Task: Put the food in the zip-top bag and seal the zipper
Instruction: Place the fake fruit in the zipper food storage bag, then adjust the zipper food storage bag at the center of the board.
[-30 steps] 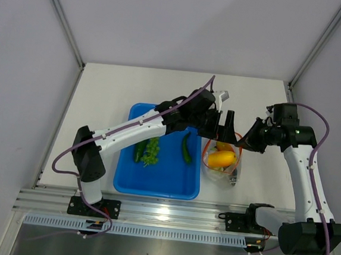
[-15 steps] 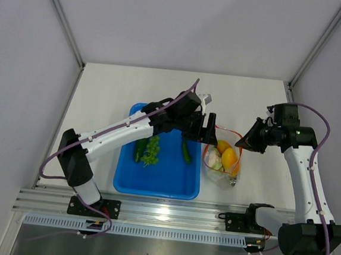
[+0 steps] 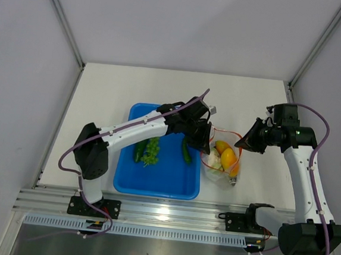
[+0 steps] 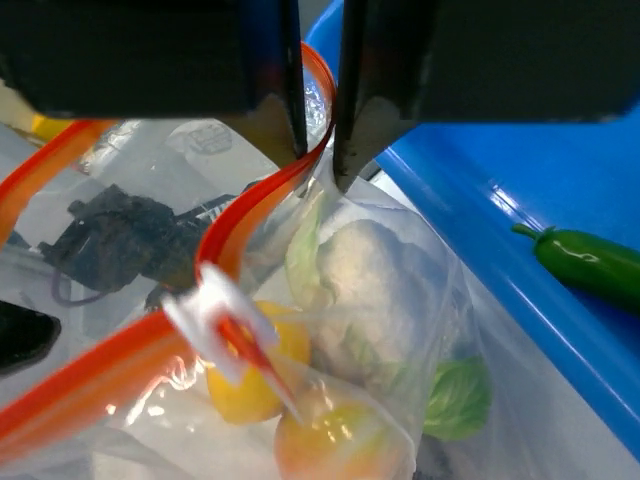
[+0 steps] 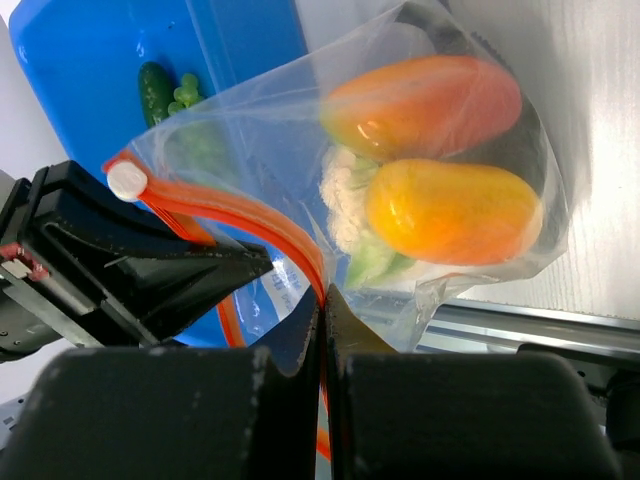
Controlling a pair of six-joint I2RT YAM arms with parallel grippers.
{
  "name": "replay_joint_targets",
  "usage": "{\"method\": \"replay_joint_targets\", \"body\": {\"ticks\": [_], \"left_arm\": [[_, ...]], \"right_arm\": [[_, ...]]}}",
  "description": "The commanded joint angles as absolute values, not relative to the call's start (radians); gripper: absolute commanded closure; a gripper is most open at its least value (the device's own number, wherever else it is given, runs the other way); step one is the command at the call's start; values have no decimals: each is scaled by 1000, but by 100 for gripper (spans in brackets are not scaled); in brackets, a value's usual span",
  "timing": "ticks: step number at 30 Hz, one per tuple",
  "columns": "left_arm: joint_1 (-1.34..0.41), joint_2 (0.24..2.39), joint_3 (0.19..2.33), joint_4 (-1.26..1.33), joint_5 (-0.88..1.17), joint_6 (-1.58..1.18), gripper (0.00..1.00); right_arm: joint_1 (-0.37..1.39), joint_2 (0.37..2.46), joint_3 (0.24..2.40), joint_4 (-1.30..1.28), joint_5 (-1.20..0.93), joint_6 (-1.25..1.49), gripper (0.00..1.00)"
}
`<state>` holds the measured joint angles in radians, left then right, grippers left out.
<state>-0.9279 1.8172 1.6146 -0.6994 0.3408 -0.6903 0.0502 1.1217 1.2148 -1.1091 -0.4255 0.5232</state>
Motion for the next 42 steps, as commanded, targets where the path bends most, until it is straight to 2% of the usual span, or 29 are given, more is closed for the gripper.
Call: {"method": "replay_joint_targets", "body": {"ticks": [1,8,14,18,24,27,32,33,36,38,41,42], "left_arm": [[-923,1818,1709,-709,399,-667,99],[-923,1775,1825,-736,406,-652,100],[-910,1741,1798,-723,454,-706,99],[-893,1779,1695,-721,511,-739,99],[-893,1803,1580,-681,526,-741,100],[-893,1783,1604,-695,505,-727,99],[-893,1764,1674,-739,465,-686,98],[-893,1761,1683,-747,462,-683,88],[-893,1714,1649,-746,413,-680,65],[-893,1672,1611,-703,384,-670,57],[-884,1611,1591,-696,319,-660,30],[-877,1600,1595,-701,305,-658,25]], "right_arm": [[46,1094,1227,-1106,-414,506,100],[46,1080,1340,-1175,-279,473,100],[45,1072,1488,-1233,-225,459,100],[46,1060,1439,-1221,-256,469,100],[46,1012,1249,-1183,-256,463,100],[45,1017,1198,-1166,-278,465,100],[54,1046,1264,-1172,-275,465,100],[55,1052,1282,-1172,-270,462,100],[58,1052,1287,-1174,-273,462,100],[60,1049,1279,-1170,-275,463,100],[60,1039,1263,-1167,-272,460,100],[60,1037,1258,-1166,-270,460,100]]}}
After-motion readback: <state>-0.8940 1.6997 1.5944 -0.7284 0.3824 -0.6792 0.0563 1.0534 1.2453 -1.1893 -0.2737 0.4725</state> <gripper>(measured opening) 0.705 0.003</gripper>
